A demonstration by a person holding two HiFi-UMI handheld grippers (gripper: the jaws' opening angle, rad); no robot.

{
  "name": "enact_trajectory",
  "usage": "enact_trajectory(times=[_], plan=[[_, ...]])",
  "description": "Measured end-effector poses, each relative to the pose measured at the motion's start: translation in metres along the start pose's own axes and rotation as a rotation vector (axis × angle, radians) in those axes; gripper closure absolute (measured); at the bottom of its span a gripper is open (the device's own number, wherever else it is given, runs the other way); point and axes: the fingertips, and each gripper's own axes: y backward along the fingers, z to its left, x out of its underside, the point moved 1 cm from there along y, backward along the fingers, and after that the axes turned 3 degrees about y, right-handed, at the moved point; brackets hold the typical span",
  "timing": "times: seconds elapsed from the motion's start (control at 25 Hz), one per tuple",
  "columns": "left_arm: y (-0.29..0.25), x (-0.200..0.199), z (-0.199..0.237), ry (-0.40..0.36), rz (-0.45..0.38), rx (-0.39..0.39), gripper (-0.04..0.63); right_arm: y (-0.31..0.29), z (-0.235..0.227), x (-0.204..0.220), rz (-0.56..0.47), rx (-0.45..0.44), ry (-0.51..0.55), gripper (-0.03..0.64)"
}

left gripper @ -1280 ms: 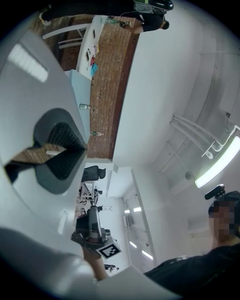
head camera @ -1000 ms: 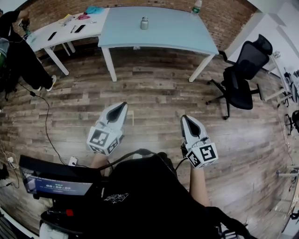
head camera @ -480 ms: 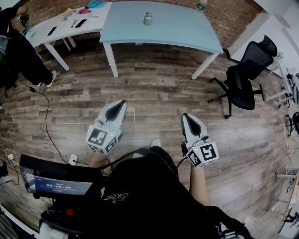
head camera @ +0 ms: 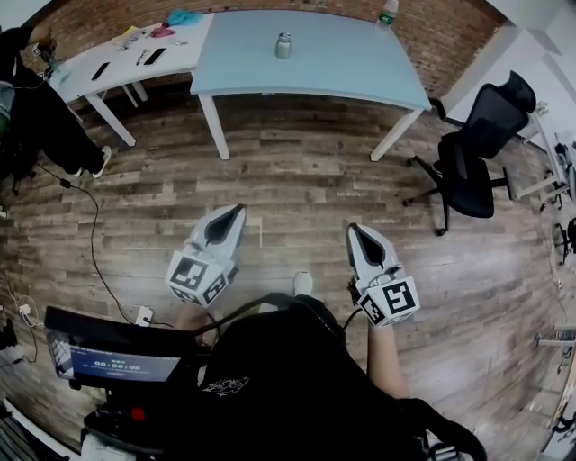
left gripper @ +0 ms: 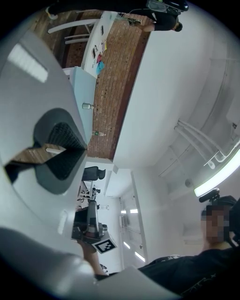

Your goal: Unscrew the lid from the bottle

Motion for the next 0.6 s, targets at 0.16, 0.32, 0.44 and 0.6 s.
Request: enact_trajectory(times=[0.16,0.32,0.44,0.6], plan=[[-0.009,0.002,-0.005,0.008,0.000,0.018,0.595,-0.003,-0.010,0.001,-0.007,-0.017,-0.003,0.615],[-0.019,-0.002,-0.006,0.001,-0.008,0.022,0.595,-0.009,-0.021,-0.001,-0.023,-0.029,-0.015,0.615],[-0.026,-0.006,-0.004,-0.007,-0.018,0.004,0.595,-0.015,-0.031,-0.002,-0.031,-0.037,-0.021,0.615],[-0.030,-0.009,0.000,-0.017,-0.017,-0.013,0.595,-0.022,-0.038,-0.003,-0.036,-0.051,-0.026,0.615]])
